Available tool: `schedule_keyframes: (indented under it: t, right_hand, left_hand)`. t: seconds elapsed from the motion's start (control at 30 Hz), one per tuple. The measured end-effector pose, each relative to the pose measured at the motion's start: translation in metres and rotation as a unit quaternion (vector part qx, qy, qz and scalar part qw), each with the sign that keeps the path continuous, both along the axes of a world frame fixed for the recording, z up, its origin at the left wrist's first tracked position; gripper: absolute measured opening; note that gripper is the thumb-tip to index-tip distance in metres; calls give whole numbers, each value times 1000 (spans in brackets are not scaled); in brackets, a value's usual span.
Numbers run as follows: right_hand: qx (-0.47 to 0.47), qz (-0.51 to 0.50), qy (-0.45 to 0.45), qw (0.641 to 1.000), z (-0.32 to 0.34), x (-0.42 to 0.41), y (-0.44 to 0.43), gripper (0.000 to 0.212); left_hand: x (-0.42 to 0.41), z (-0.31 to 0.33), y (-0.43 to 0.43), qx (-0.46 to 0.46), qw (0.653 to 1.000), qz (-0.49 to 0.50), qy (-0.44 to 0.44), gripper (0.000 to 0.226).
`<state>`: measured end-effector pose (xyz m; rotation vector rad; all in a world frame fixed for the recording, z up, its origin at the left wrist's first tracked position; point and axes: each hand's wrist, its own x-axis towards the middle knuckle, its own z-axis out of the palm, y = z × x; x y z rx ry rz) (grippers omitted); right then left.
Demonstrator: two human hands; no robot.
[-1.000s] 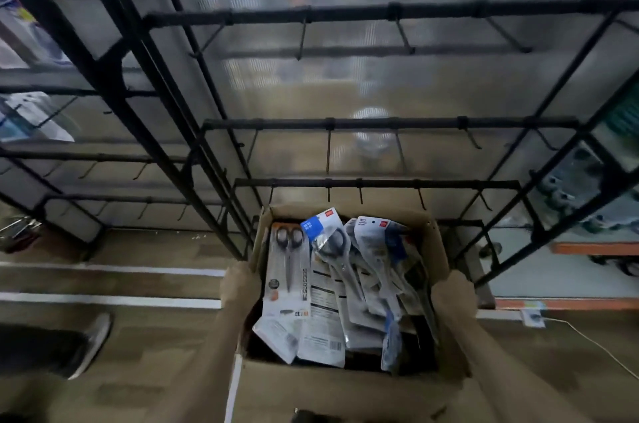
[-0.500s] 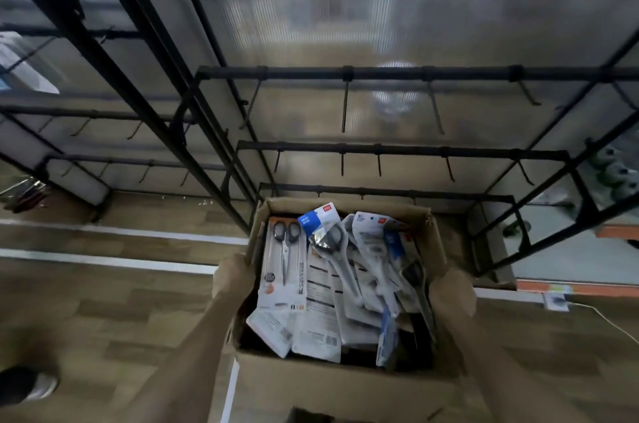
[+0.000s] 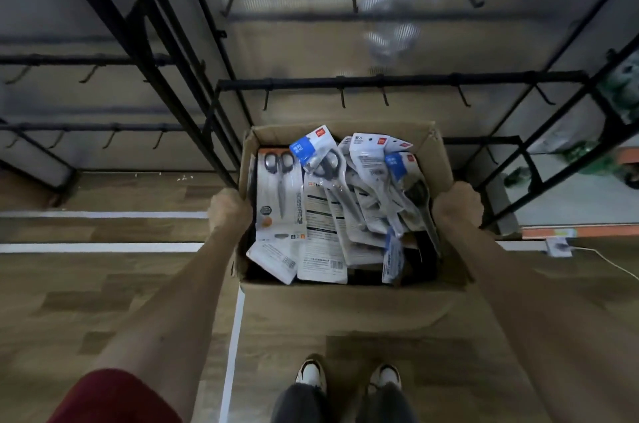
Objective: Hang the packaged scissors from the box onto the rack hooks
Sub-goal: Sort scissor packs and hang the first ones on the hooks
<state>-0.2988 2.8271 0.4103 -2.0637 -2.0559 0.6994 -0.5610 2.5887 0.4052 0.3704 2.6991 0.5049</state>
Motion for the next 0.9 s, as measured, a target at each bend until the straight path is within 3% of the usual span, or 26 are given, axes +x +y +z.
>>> schedule_keyframes:
  t: [0.23, 0.67, 0.9]
  right_hand:
    - [15, -18, 34, 999, -84, -4, -13, 27]
    - [-28, -11, 59, 998, -397, -18, 10, 31]
    - [32, 23, 15, 999, -508, -45, 27, 29]
  left_hand:
    - [-1, -95, -9, 27, 999, 15, 8, 26]
    - [-11, -404, 12, 25, 1000, 14, 11, 28]
    - [-27, -506, 33, 58, 996, 23, 61, 27]
